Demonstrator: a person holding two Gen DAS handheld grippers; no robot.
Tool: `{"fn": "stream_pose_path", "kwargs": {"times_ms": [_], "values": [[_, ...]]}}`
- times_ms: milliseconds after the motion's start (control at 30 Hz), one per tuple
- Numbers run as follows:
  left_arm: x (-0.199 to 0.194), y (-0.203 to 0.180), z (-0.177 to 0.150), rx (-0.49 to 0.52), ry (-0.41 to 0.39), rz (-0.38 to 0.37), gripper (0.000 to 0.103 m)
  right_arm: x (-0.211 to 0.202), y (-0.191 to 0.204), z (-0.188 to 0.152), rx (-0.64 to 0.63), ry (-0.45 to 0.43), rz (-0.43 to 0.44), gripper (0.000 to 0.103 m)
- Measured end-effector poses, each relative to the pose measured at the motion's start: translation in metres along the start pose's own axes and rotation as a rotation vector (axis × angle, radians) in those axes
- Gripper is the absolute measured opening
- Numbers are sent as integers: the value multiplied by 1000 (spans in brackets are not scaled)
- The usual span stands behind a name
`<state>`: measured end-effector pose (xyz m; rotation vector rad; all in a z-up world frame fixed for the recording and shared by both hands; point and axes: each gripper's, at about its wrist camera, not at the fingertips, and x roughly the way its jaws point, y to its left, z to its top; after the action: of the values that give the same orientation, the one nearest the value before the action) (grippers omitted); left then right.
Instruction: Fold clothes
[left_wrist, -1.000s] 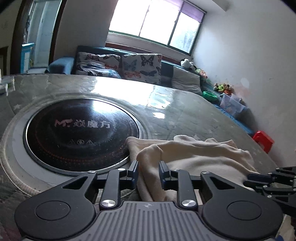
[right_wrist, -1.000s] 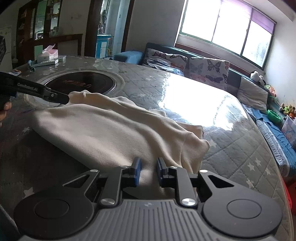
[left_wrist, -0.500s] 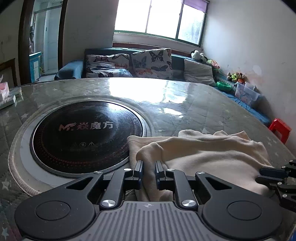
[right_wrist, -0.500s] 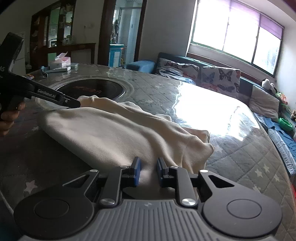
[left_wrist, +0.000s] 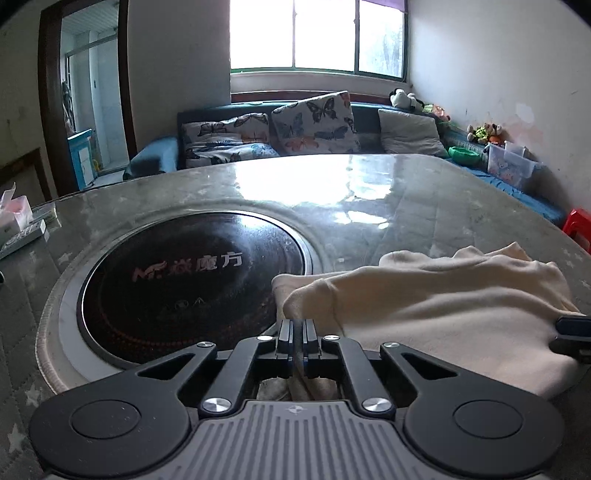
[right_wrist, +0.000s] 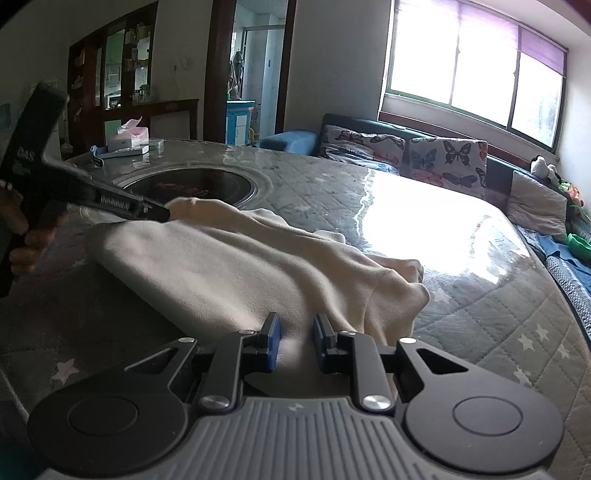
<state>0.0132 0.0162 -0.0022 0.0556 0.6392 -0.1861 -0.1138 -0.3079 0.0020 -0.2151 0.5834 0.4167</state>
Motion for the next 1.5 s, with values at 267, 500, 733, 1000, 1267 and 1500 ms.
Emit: {"fn": "stream_pose_path", "kwargs": {"times_ms": [267,500,733,1000,1267,1500], "values": [[-17,-8,13,-3,-41,-31,27,-14,-18,15,69,-5,53,20],[-29,-59,19,80,-46,-225,29,-7,-70,22,234,31,-14,20],[-22,-119,8,196,-12,-394,29,16,-103,12,395,72,17,19],[-11,-146,1,271,20,-467,29,11,-101,19,353,29,5,4],[-7,-147,-6,255,24,-473,31,11,-95,33,284,20,-23,10],[-18,-124,-2,216,6,-455,39,10,-89,44,231,20,-19,14]]}}
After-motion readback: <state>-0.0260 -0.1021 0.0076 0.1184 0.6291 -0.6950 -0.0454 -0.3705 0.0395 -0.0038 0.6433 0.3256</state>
